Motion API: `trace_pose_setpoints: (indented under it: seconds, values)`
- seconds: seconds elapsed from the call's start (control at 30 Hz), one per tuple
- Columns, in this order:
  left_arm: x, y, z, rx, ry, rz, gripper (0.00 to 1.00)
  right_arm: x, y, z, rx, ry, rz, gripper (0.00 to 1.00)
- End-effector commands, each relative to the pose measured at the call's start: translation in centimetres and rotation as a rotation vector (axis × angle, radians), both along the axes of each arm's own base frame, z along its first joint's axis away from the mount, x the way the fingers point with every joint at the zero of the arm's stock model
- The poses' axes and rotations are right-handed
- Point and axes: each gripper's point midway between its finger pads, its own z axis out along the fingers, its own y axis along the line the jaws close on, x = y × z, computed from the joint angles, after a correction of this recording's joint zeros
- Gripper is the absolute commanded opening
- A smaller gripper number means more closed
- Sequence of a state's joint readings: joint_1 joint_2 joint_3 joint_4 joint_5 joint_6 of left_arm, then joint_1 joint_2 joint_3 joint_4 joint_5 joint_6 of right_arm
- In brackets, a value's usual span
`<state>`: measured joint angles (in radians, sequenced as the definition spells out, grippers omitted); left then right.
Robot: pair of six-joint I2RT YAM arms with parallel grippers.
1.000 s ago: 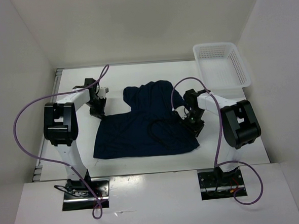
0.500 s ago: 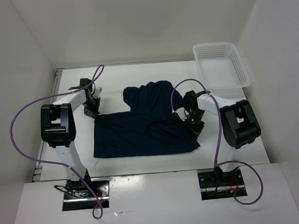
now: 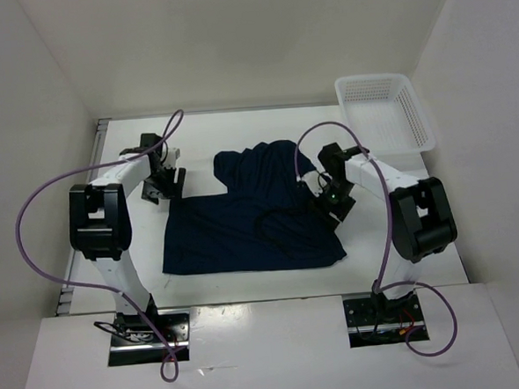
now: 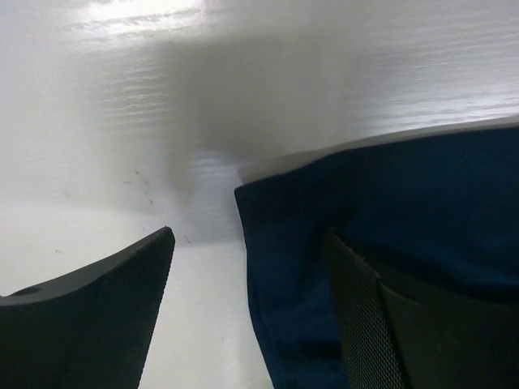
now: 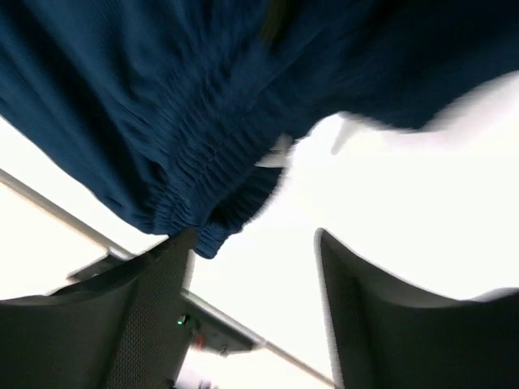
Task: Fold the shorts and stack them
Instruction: Flatten the shorts out
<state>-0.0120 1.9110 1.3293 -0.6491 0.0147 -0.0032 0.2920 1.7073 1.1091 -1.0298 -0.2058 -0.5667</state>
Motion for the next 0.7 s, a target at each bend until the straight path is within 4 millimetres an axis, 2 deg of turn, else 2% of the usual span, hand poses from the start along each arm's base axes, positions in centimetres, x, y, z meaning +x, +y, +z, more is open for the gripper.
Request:
trace_pose_setpoints:
  seconds: [0.0,0.03,0.07,0.1,0.17,0.2,0.27,0.3,0.33,0.37,0.4,0.43,0.47,0.5,0.53,0.6,0.67]
  values:
    - [2.4,-0.4,7.3,-0.018,-0.170,-0.011,0.82,5.0,2.1,7.9,0.131,-0.293,0.003,0.75]
    - [3.3,-0.8,9.4,-0.019,-0.216,-0.020,0.84,5.7,2.3,9.1,0.145,-0.341,0.004,0.77]
    - [3.8,-0.8,10.7,-0.019,-0.244,-0.021,0.84,6.2,2.4,10.2,0.157,-0.383,0.005,0.79]
    - [4.4,-1.4,12.0,-0.022,-0.281,-0.035,0.85,7.4,2.8,12.3,0.185,-0.478,0.007,0.79]
    - [5.6,-2.7,15.0,-0.045,-0.356,-0.065,0.89,9.2,3.5,14.5,0.233,-0.590,-0.044,0.81]
    - [6.1,-3.9,15.1,-0.050,-0.361,-0.092,0.90,11.6,4.7,16.6,0.291,-0.713,-0.073,0.82]
    - [6.9,-5.5,15.2,-0.064,-0.360,-0.127,0.90,14.1,6.6,19.2,0.379,-0.797,-0.182,0.82]
    - [7.7,-7.0,14.9,-0.069,-0.359,-0.156,0.90,16.1,8.5,19.2,0.419,-0.816,-0.197,0.84]
    - [7.7,-7.6,14.4,-0.070,-0.342,-0.168,0.90,17.3,9.4,19.2,0.435,-0.817,-0.226,0.84]
    - [7.9,-8.1,14.2,-0.072,-0.338,-0.178,0.90,18.7,10.7,20.5,0.485,-0.825,-0.283,0.84]
    - [7.9,-8.7,13.1,-0.081,-0.313,-0.192,0.90,19.9,11.3,20.3,0.501,-0.817,-0.316,0.84]
    - [8.1,-9.4,13.2,-0.091,-0.316,-0.206,0.91,21.7,12.3,18.5,0.509,-0.783,-0.342,0.84]
    - [8.1,-9.6,12.8,-0.099,-0.306,-0.210,0.91,23.0,13.1,19.3,0.547,-0.789,-0.372,0.85]
    - [8.4,-10.3,12.6,-0.114,-0.307,-0.226,0.91,23.9,13.5,19.1,0.558,-0.786,-0.390,0.85]
    - [8.3,-10.8,12.6,-0.116,-0.307,-0.235,0.91,26.0,13.6,18.4,0.539,-0.807,-0.430,0.86]
    - [8.8,-11.6,12.5,-0.120,-0.321,-0.250,0.91,28.0,13.5,17.3,0.511,-0.818,-0.507,0.86]
    - [9.0,-12.4,12.2,-0.123,-0.326,-0.264,0.92,30.6,12.8,15.2,0.444,-0.845,-0.583,0.88]
